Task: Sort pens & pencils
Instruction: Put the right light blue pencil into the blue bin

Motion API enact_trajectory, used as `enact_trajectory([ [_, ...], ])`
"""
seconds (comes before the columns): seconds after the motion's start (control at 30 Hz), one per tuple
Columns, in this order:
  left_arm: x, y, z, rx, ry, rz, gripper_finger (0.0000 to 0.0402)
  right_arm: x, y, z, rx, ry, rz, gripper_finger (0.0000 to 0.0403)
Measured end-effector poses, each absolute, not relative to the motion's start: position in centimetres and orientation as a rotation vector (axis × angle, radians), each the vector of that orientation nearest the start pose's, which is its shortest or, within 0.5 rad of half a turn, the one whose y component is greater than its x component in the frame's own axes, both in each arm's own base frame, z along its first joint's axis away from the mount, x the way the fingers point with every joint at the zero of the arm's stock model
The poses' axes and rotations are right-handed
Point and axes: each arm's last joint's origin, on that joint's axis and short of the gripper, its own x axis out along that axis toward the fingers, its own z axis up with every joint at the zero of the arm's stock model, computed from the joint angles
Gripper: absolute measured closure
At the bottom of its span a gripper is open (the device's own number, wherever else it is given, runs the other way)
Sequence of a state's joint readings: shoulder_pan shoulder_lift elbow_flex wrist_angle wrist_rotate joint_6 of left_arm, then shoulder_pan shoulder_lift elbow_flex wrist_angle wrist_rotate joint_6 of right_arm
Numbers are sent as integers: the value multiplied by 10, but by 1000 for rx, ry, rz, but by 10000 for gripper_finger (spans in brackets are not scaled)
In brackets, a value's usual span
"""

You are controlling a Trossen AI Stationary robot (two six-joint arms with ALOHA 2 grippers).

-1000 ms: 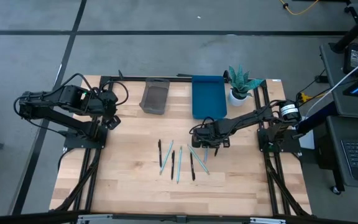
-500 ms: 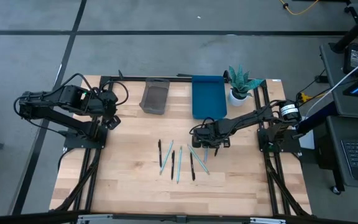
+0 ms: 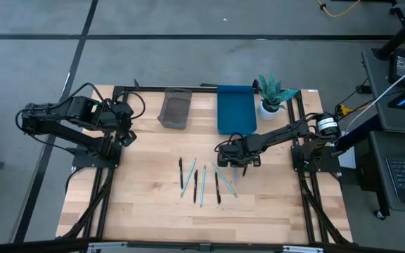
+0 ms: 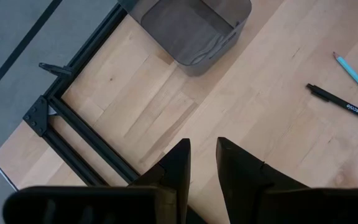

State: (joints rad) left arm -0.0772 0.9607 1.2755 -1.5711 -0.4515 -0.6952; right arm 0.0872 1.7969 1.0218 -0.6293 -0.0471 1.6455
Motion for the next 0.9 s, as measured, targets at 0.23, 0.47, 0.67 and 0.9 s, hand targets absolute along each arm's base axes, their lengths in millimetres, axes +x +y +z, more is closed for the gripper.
enact_trajectory([
  [0.23, 113, 4, 364, -271, 1034, 718, 329, 312, 29, 138, 1318, 1139, -1042, 376],
  [0.47, 113, 4, 364, -271, 1034, 718, 329, 318, 29, 147, 1320, 1144, -1040, 377],
  [0.67, 113, 4, 364, -271, 1034, 718, 329, 318, 31, 160, 1325, 1248, -1063, 374],
  [0.9, 113, 4, 364, -249, 1043, 705, 329, 326, 31, 189, 1279, 1258, -1077, 367],
])
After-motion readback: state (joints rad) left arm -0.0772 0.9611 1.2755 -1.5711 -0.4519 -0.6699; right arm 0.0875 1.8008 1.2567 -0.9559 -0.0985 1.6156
